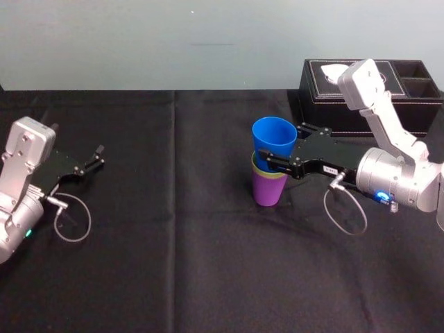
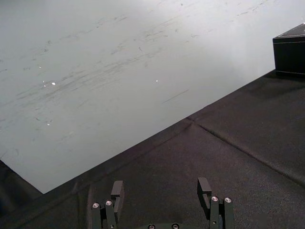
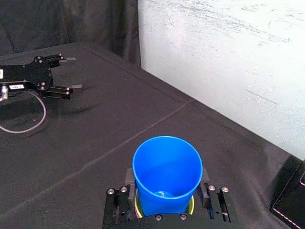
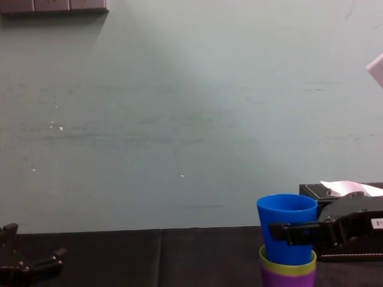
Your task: Stack the three plastic cups sequentially using one hand.
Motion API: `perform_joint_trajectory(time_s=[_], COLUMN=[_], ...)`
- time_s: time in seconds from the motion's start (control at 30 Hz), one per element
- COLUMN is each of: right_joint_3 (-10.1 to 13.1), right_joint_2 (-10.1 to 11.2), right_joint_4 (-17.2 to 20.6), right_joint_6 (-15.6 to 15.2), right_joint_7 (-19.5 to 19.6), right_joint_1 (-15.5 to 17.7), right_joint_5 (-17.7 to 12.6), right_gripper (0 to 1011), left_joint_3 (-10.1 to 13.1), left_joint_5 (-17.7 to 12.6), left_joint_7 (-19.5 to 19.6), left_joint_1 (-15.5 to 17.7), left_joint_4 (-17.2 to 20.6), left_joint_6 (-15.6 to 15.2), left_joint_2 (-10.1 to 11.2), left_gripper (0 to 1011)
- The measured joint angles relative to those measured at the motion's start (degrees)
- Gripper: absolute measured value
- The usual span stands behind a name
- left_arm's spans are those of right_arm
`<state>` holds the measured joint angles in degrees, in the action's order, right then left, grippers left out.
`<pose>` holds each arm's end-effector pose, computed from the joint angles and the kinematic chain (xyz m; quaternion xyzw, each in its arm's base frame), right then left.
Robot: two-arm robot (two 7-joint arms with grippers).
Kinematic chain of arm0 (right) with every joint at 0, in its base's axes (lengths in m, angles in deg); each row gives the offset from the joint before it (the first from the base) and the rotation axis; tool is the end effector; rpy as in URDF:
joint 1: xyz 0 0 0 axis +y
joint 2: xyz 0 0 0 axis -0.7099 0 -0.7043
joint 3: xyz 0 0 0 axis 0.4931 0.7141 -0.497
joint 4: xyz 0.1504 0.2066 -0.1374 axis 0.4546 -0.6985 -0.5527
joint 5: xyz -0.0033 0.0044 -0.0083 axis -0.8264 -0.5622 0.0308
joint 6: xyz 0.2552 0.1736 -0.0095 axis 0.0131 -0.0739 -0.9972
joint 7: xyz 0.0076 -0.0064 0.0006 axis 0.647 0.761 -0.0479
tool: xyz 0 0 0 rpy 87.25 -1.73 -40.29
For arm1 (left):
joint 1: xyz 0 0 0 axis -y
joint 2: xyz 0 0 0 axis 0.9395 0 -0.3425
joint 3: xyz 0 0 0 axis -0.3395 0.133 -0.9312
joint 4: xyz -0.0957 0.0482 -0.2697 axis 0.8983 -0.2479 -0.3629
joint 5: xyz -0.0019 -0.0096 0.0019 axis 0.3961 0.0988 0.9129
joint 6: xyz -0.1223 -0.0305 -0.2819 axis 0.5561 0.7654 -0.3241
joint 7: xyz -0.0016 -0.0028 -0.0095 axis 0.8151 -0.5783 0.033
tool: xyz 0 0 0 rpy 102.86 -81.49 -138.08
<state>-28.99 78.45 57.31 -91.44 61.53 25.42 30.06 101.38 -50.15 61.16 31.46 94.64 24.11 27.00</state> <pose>0.3869 -0.0406 -0.2056 -0.1569 -0.0184 -0.3702 0.9154 0.3581 0.0827 -0.3023 0.1415 -0.1324 0.5799 0.7913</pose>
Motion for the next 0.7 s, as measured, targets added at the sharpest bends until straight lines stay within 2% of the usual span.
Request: perform_joint_trajectory(time_s=[0.37,0.7], right_joint_3=[0.1,0.1], right_joint_2=[0.1,0.1], right_joint_4=[0.1,0.2], right_joint_6=[-0.1,-0.1], right_joint_7=[0.1,0.1], right_joint_1=[0.0,0.0], right_joint_5=[0.0,0.0], right_gripper=[1003,1000], left_joint_3=[0.0,0.0], left_joint_5=[0.0,0.0], left_joint_7=[0.0,0.0], left_joint_1=[0.0,0.0], left_joint_4=[0.0,0.0], left_joint_6=[0.0,0.0], left_joint_2=[0.0,0.0], left_gripper=[1011,1011])
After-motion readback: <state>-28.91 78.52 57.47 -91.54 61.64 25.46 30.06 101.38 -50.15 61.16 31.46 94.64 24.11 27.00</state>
